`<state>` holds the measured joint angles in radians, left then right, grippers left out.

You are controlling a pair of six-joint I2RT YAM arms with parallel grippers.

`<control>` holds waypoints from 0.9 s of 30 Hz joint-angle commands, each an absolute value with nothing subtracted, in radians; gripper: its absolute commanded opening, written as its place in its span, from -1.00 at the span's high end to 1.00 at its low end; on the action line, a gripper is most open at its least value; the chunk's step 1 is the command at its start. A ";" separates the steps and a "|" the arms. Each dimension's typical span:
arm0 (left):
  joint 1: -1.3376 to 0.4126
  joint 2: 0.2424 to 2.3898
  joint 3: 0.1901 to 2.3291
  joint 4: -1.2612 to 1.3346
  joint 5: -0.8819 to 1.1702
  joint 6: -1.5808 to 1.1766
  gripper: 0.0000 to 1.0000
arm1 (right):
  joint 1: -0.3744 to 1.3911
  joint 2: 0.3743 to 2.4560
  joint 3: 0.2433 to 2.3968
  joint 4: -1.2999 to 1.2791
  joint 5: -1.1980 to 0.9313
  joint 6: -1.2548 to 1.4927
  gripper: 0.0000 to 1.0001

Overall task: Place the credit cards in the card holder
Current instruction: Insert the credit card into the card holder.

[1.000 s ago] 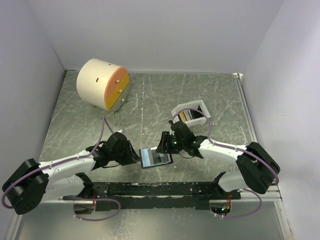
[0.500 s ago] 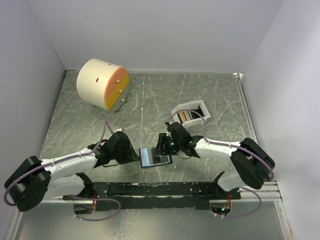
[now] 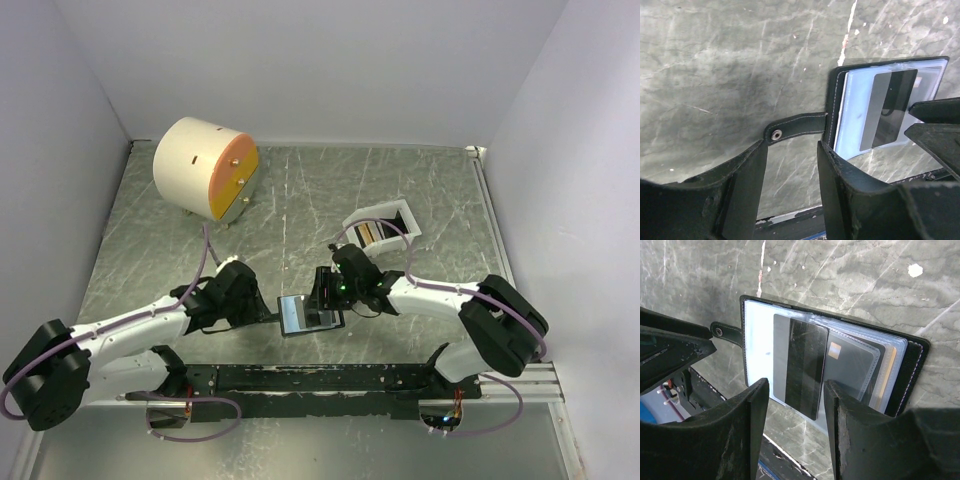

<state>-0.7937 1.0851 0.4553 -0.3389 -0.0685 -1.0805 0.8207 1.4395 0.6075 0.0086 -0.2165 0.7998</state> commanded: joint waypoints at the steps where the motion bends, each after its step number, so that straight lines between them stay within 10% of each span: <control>1: -0.794 1.076 0.507 -0.419 -0.114 -1.063 -0.13 | 0.832 1.458 0.635 0.000 -0.206 0.790 0.03; 27: -0.795 1.183 0.508 -0.296 -0.077 -1.003 0.12 | 0.875 1.519 0.657 0.033 -0.230 0.786 0.02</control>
